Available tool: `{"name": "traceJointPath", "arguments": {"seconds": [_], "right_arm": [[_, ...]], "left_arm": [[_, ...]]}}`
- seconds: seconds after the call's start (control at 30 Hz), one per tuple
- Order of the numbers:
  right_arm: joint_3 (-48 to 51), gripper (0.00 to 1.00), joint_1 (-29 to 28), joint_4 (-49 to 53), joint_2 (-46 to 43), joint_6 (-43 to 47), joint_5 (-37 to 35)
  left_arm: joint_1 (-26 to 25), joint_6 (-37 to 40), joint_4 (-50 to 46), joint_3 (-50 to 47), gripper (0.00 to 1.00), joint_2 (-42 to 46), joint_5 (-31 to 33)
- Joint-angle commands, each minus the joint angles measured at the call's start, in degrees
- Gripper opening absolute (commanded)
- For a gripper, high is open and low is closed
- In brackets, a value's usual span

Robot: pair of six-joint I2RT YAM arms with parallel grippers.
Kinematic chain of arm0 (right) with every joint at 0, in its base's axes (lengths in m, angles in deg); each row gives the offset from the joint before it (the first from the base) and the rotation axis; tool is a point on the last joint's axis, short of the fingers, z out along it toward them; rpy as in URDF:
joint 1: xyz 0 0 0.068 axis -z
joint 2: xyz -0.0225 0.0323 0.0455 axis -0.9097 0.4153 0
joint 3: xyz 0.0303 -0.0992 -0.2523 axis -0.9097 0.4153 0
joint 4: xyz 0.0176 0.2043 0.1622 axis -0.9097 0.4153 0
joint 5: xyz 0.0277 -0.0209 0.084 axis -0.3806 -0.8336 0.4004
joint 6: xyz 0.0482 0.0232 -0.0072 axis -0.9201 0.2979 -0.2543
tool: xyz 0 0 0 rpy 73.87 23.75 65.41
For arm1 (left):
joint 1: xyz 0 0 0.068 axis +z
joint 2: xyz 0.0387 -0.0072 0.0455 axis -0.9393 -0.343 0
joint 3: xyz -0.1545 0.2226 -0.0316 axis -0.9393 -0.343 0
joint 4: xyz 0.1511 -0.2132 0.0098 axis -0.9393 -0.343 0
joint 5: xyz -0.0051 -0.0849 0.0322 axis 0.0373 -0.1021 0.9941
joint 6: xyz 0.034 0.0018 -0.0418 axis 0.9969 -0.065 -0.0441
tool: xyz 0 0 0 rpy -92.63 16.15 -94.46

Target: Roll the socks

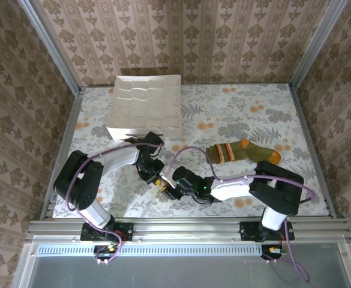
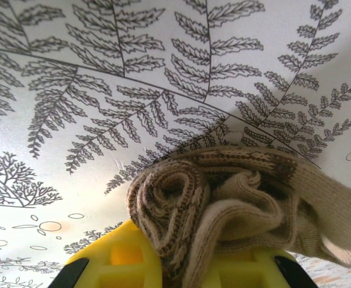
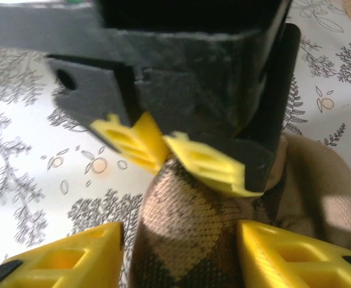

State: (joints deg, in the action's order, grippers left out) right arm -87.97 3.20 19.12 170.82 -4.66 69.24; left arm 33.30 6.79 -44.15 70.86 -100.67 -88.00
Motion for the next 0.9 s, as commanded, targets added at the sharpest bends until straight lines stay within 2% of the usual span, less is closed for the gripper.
{"name": "traceJointPath", "arguments": {"seconds": [0.0,0.17,0.27,0.4,0.6,0.73,0.87], "right_arm": [[-1.7,0.45,0.2,4.0,2.5,-1.2,-4.2],[0.3,0.14,1.7,4.5,2.0,-5.7,-4.1],[0.9,0.02,2.0,6.4,1.9,-7.2,-3.1],[2.3,0.00,3.8,7.2,2.4,-10.0,2.7],[4.9,0.00,7.6,5.7,3.1,-15.2,11.1],[4.9,0.00,10.5,5.5,4.5,-17.9,16.5],[3.7,0.00,13.5,6.2,6.4,-20.3,20.9]], "left_arm": [[0.2,1.6,-7.3,-3.8,0.00,-4.6,5.6],[0.6,1.6,-6.9,-4.3,0.01,-3.2,4.7],[1.4,1.0,-5.9,-4.9,0.13,-0.4,4.3],[2.8,0.3,-5.9,-4.5,0.45,5.1,4.5],[5.4,-1.4,-3.4,-4.8,0.75,14.3,6.2],[5.8,-2.2,-0.1,-6.5,0.77,20.2,7.2],[5.3,-3.8,5.0,-10.8,0.75,24.2,5.7]]}}
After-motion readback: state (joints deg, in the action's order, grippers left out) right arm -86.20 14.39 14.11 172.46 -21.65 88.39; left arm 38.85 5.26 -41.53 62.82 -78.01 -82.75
